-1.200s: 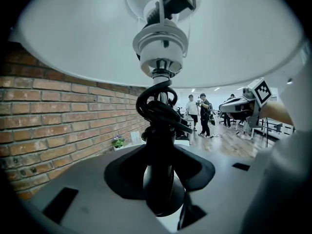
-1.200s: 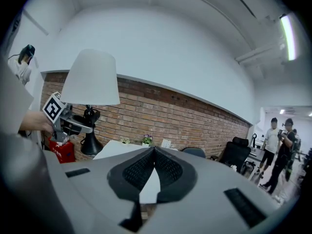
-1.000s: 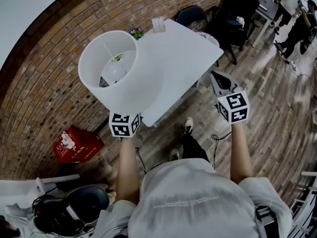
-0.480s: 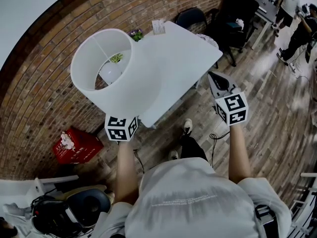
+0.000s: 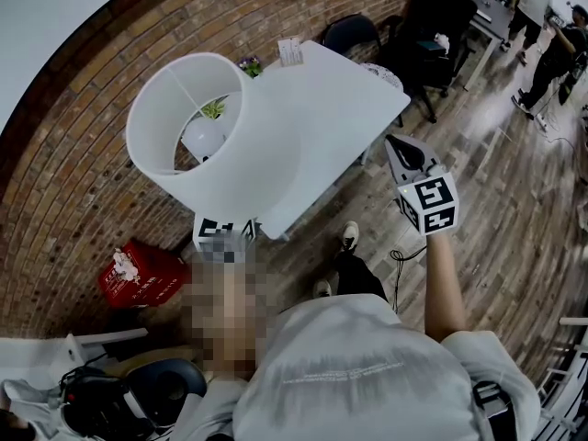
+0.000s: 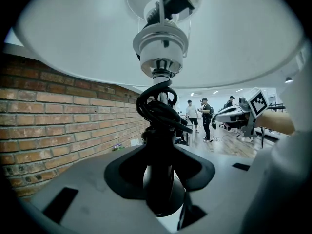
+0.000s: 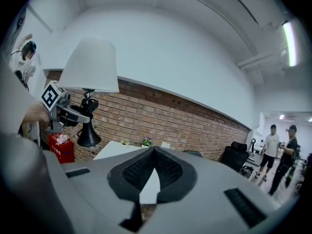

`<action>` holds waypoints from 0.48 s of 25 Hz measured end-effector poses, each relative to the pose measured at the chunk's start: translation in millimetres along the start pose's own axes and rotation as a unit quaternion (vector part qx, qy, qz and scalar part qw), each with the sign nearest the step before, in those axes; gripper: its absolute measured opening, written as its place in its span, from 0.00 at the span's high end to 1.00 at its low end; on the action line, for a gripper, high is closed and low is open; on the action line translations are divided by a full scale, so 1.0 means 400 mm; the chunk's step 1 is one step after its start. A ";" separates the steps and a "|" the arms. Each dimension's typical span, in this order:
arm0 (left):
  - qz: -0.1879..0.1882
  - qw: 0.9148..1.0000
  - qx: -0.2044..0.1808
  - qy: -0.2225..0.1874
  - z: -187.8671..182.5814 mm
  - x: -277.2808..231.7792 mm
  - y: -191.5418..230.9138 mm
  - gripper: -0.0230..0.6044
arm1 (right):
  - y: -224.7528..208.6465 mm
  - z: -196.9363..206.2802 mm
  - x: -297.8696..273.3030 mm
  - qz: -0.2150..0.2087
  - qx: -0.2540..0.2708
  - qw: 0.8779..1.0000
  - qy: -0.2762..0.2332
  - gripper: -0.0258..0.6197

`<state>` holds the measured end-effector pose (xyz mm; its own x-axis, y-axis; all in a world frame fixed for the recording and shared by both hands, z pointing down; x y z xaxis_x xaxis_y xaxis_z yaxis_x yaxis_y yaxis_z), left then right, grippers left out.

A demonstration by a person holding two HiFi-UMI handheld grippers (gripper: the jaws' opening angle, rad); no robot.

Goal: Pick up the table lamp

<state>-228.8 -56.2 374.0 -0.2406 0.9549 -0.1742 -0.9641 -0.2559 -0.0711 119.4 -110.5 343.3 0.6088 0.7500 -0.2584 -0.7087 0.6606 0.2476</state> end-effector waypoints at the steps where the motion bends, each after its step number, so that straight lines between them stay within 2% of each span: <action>1: 0.002 1.000 0.001 0.001 0.000 -0.003 -0.003 0.72 | -0.003 0.002 0.003 0.001 0.000 1.000 0.001 0.96; 12: 0.016 1.000 0.003 0.007 0.004 -0.037 -0.022 0.72 | -0.025 0.021 0.011 0.011 -0.007 1.000 0.006 0.96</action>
<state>-217.1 -67.7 378.7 -0.2694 0.9441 -0.1899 -0.9566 -0.2850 -0.0601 132.0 -113.6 347.4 0.5888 0.7642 -0.2635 -0.7267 0.6431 0.2413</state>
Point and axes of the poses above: the fingertips, and each gripper's own axes: x backward along the fingers, y to its left, z out of its underside, the point moved 10 cm from there along x, backward along the fingers, and after that the axes turned 7 degrees about -z, right-handed, at the moved point
